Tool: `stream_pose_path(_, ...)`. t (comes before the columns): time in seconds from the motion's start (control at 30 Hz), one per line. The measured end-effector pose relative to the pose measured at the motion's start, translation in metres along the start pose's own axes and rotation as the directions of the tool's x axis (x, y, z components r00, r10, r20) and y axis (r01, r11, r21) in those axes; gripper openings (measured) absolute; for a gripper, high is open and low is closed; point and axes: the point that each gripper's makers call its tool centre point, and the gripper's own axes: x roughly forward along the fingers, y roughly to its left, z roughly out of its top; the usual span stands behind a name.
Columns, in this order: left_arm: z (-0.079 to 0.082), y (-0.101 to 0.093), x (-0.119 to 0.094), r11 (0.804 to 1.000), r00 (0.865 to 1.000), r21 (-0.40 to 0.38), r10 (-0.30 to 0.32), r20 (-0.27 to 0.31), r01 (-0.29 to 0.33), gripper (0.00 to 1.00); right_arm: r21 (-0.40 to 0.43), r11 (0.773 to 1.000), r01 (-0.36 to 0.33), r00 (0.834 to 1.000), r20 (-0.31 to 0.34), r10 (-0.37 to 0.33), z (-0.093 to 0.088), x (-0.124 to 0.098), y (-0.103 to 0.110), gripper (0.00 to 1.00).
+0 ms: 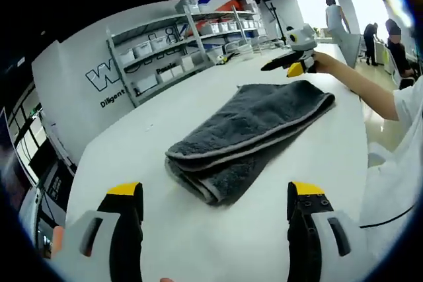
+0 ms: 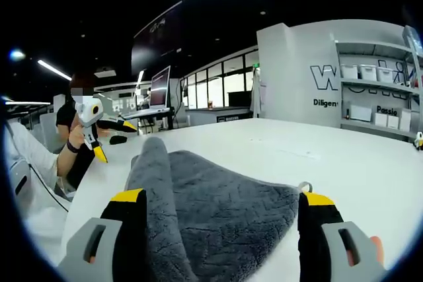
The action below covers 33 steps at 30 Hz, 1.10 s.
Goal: Open the folded towel by lifting each exposed corner and separating the folded layers until the towel lies flat within the target outline without major curled edges
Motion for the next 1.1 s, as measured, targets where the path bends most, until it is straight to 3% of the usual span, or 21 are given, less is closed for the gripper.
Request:
stream_pose_path(0.23,0.000,0.016,0.007,0.994,0.997,0.080,0.076,-0.014,-0.075,0.86,-0.001,1.000,-0.001,1.000,0.000,0.001,-0.001,0.000,0.002,0.97)
stream_pose_path(0.33,-0.003,0.030,0.008,0.977,0.988,0.157,0.150,-0.031,-0.143,0.85,-0.001,1.000,-0.001,1.000,-0.001,0.001,-0.001,0.000,0.003,0.97)
stream_pose_path(0.47,-0.005,0.041,0.012,0.939,0.973,0.276,0.226,-0.040,-0.207,0.85,-0.001,1.000,-0.001,1.000,-0.003,0.001,-0.002,0.001,0.004,0.97)
stream_pose_path(0.6,-0.003,0.046,0.015,0.889,0.959,0.384,0.281,-0.029,-0.249,0.81,0.000,1.000,0.000,1.000,-0.005,0.000,-0.003,0.001,0.005,0.97)
stream_pose_path(0.7,0.000,0.050,0.017,0.841,0.948,0.464,0.319,-0.014,-0.277,0.78,0.001,1.000,0.000,1.000,-0.006,0.000,-0.004,0.001,0.006,0.97)
stream_pose_path(0.8,0.002,0.045,0.022,0.809,0.955,0.530,0.297,0.002,-0.253,0.75,0.000,1.000,0.000,1.000,-0.008,0.000,-0.005,0.001,0.007,0.97)
stream_pose_path(0.9,0.009,0.045,0.023,0.749,0.949,0.605,0.313,0.037,-0.270,0.72,0.001,1.000,0.000,1.000,-0.009,0.000,-0.005,0.001,0.009,0.97)
stream_pose_path(1.0,0.014,0.048,0.021,0.639,0.927,0.709,0.369,0.060,-0.300,0.63,0.002,1.000,0.000,1.000,-0.008,0.000,-0.006,0.001,0.010,0.97)
stream_pose_path(1.03,0.016,0.049,0.020,0.590,0.918,0.747,0.390,0.071,-0.308,0.59,0.002,1.000,0.000,1.000,-0.008,0.000,-0.006,0.001,0.010,0.97)
stream_pose_path(1.07,0.018,0.050,0.020,0.554,0.909,0.768,0.408,0.084,-0.320,0.57,0.002,1.000,0.001,1.000,-0.009,-0.001,-0.006,0.000,0.011,0.97)
stream_pose_path(1.1,0.019,0.050,0.020,0.532,0.903,0.781,0.419,0.092,-0.326,0.57,0.002,1.000,0.001,1.000,-0.009,-0.001,-0.006,0.000,0.011,0.97)
